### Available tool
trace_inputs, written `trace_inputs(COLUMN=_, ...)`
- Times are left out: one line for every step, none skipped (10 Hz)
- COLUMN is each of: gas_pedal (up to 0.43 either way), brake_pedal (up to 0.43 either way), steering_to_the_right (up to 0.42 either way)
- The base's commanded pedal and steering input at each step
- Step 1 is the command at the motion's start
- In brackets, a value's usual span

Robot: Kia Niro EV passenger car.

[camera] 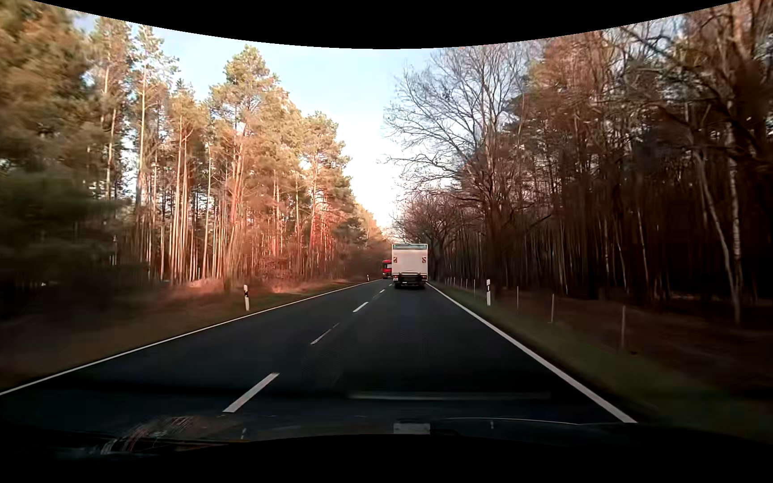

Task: Follow the waypoints while adhering to traffic rules and regulations

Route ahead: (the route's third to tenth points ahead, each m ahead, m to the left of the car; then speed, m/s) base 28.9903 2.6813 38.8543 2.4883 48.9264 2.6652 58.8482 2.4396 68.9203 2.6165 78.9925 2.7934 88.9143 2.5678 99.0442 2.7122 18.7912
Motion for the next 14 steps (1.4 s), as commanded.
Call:
trace_inputs(gas_pedal=0.098, brake_pedal=0.000, steering_to_the_right=-0.001)
trace_inputs(gas_pedal=0.098, brake_pedal=0.000, steering_to_the_right=0.000)
trace_inputs(gas_pedal=0.098, brake_pedal=0.000, steering_to_the_right=0.000)
trace_inputs(gas_pedal=0.110, brake_pedal=0.000, steering_to_the_right=0.000)
trace_inputs(gas_pedal=0.110, brake_pedal=0.000, steering_to_the_right=0.001)
trace_inputs(gas_pedal=0.110, brake_pedal=0.000, steering_to_the_right=0.000)
trace_inputs(gas_pedal=0.110, brake_pedal=0.000, steering_to_the_right=0.001)
trace_inputs(gas_pedal=0.110, brake_pedal=0.000, steering_to_the_right=0.000)
trace_inputs(gas_pedal=0.110, brake_pedal=0.000, steering_to_the_right=0.000)
trace_inputs(gas_pedal=0.110, brake_pedal=0.000, steering_to_the_right=0.000)
trace_inputs(gas_pedal=0.118, brake_pedal=0.000, steering_to_the_right=-0.001)
trace_inputs(gas_pedal=0.118, brake_pedal=0.000, steering_to_the_right=-0.001)
trace_inputs(gas_pedal=0.130, brake_pedal=0.000, steering_to_the_right=-0.001)
trace_inputs(gas_pedal=0.130, brake_pedal=0.000, steering_to_the_right=-0.003)
